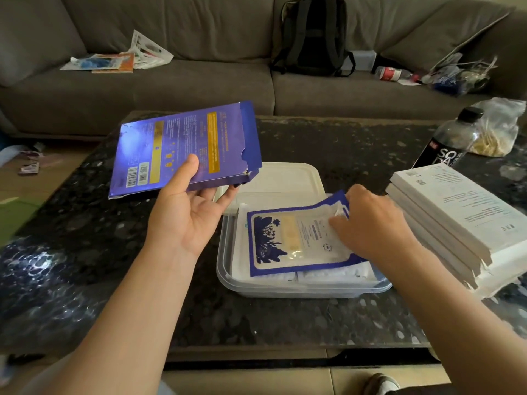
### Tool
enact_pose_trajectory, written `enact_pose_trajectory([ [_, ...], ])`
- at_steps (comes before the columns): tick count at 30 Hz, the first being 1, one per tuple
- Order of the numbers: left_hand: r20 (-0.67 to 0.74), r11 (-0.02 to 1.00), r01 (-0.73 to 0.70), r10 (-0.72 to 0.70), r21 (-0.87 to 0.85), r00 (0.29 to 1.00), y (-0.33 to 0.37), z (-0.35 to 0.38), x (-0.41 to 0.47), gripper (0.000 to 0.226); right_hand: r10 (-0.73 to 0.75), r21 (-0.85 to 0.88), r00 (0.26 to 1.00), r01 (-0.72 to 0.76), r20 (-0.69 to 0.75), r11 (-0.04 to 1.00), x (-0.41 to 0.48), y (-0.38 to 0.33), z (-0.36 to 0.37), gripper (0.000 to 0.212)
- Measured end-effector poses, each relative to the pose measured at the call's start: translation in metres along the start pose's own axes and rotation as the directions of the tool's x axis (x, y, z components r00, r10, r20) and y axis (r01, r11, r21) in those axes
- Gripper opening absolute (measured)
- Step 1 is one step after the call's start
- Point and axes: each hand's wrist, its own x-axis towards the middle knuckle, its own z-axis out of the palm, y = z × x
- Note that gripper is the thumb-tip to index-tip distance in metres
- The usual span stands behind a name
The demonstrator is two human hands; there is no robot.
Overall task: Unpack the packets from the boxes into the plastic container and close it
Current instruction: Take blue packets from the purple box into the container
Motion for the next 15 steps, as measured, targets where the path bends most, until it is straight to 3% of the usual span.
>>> enact_pose_trajectory([
  [2,0.002,1.000,0.006,-0.006,-0.007,1.000,-0.001,0.001,0.000,0.041,-0.076,-0.265,0.997,0.071,-0.008,0.962,-0.006,-0.001,0.004,0.042],
  [4,0.012,1.000,0.015,-0.015,-0.004,1.000,-0.001,0.001,0.000,0.042,-0.162,-0.371,0.987,0.146,-0.011,0.917,-0.010,-0.005,0.008,0.051],
  [7,0.023,1.000,0.027,-0.027,0.002,0.999,-0.003,0.002,-0.001,0.042,-0.327,-0.198,0.936,0.347,0.129,0.917,-0.015,-0.014,0.013,0.060],
  [10,0.013,1.000,0.028,-0.028,0.015,1.000,-0.006,0.006,-0.005,0.047,-0.451,-0.110,0.822,0.513,0.347,0.851,-0.014,-0.022,0.026,0.074],
  [15,0.002,0.999,0.017,-0.017,0.036,1.000,-0.009,0.011,-0.011,0.058,-0.426,-0.172,0.785,0.544,0.450,0.822,-0.002,-0.020,0.043,0.081],
])
